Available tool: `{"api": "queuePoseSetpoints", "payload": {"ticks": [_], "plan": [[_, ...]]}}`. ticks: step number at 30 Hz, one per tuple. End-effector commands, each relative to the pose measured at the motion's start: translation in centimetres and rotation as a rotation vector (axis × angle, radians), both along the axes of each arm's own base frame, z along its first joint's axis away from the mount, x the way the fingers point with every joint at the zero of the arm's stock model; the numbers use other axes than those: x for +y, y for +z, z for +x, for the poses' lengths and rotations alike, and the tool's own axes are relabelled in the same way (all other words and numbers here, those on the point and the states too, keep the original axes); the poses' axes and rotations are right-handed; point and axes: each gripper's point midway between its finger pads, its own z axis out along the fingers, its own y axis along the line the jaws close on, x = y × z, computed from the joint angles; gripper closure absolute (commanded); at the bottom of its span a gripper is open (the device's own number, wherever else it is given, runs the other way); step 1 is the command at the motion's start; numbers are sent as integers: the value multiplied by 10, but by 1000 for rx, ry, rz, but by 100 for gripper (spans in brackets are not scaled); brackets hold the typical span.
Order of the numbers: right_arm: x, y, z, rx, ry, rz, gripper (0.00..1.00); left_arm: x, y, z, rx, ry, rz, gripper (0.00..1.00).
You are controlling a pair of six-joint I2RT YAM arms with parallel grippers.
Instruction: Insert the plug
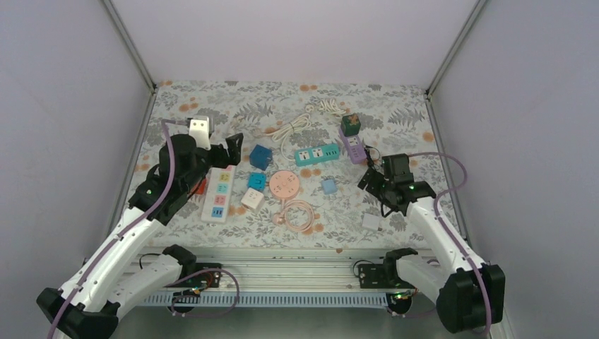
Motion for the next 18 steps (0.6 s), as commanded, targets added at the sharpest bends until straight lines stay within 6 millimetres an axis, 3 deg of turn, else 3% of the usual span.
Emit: {"api": "queuePoseSetpoints", "payload": {"ticks": [1,10,12,15,18], "plan": [[-18,-20,-22,126,-187,-24,0,0,-1,3,-8,3,1,0],[-14,-59,-52,333,-161,-82,1,5,-6,6,11,41,1,0],[-6,-69,-57,375,-119,-57,6,4,-4,6,9,40,-2,0],[18,-82,-56,394,16,18,22,4,-3,8,11,43,-9,0],[22,-93,-63,453,69,-9,33,3,-5,9,21,48,-14,0]]}}
